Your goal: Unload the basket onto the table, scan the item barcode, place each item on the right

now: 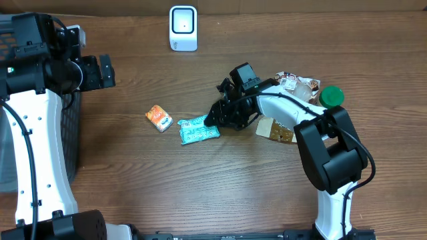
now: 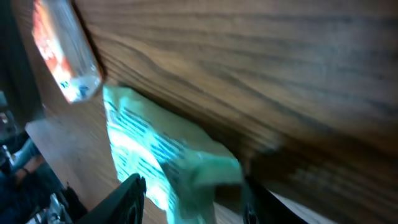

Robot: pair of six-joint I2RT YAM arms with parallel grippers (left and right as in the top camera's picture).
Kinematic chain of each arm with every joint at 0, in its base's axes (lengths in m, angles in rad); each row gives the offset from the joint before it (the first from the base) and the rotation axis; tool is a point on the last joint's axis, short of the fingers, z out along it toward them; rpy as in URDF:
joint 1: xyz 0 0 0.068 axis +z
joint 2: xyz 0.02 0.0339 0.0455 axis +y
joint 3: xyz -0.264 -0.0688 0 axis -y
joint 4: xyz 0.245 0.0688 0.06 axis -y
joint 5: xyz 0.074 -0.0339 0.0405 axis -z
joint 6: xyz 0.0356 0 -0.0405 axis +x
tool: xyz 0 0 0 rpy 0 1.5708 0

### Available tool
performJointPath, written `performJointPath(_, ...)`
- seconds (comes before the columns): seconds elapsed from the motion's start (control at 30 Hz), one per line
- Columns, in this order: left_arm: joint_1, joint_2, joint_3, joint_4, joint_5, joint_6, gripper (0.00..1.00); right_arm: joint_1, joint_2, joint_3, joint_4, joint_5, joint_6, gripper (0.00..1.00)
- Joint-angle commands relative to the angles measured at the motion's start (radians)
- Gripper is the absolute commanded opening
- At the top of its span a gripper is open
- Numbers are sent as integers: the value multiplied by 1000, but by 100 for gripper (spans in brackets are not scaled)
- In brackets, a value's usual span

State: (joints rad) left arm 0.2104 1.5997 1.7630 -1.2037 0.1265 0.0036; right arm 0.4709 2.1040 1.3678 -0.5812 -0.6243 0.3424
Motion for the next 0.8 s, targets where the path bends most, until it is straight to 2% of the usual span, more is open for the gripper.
performJointPath(0.0, -1, -1, 26, 1, -3, 16, 99, 41, 21, -29, 28, -6, 80, 43)
performJointPath(0.07, -1, -1, 26, 1, -3, 16, 100, 52, 33, -31, 35, -6, 98, 39)
performJointPath(0.33, -1, -1, 26, 1, -3, 16, 100, 35, 35, -31, 38, -12, 126, 4)
performJointPath(0.47, -1, -1, 26, 1, -3, 16, 99, 1, 17, -31, 37, -87, 110, 4)
performJointPath(0.57, -1, -1, 26, 1, -3, 16, 100, -39, -23, -31, 34, -164, 48, 4)
performJointPath(0.77, -1, -1, 26, 1, -3, 16, 99, -116, -185, -31, -12, -198, 19, 4)
